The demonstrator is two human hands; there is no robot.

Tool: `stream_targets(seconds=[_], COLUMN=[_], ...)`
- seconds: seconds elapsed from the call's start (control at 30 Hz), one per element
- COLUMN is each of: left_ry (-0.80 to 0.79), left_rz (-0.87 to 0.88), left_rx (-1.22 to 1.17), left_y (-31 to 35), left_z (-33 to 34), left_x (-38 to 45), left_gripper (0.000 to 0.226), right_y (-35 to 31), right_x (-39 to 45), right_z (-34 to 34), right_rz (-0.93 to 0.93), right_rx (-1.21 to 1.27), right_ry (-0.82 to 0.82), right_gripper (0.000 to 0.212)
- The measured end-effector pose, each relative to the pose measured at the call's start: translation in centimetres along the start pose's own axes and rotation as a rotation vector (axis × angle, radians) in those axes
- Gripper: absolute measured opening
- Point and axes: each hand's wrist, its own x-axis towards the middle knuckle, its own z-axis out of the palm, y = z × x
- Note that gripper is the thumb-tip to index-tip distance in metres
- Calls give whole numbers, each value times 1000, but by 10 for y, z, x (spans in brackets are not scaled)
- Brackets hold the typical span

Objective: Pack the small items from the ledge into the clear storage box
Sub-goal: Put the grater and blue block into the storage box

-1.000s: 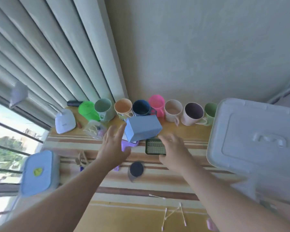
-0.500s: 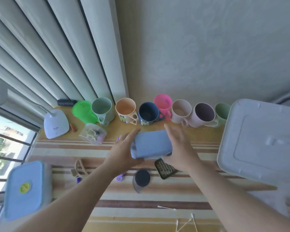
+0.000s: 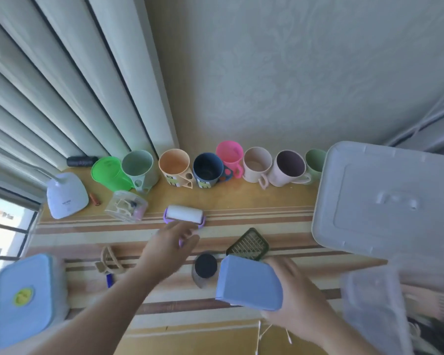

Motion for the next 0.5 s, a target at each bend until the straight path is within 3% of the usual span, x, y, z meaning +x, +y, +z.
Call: stream_targets(seconds=[0.07,0.23,0.3,0.43,0.5], left_ry=[-39,-323,-271,-71,-102], left_rz=[-11,128,116,69,-60], left_rx=[102,384,490,471,464], left_y=[21,82,88,78,79], left_z=[18,117,152,173,162], left_x=[31,41,32,19,16], left_gripper=[34,67,70,61,74], right_y=[9,7,1,-1,7], right_x=[-21,-69,-86,-117,-130], right_z=[-11,-44,-60,-95,-110], right_rz=[47,130,144,131,110], right_rx=[-5,-13,-3,54,55], right_ry=[59,239,304,347,374], right_gripper=[79,74,71,71,75])
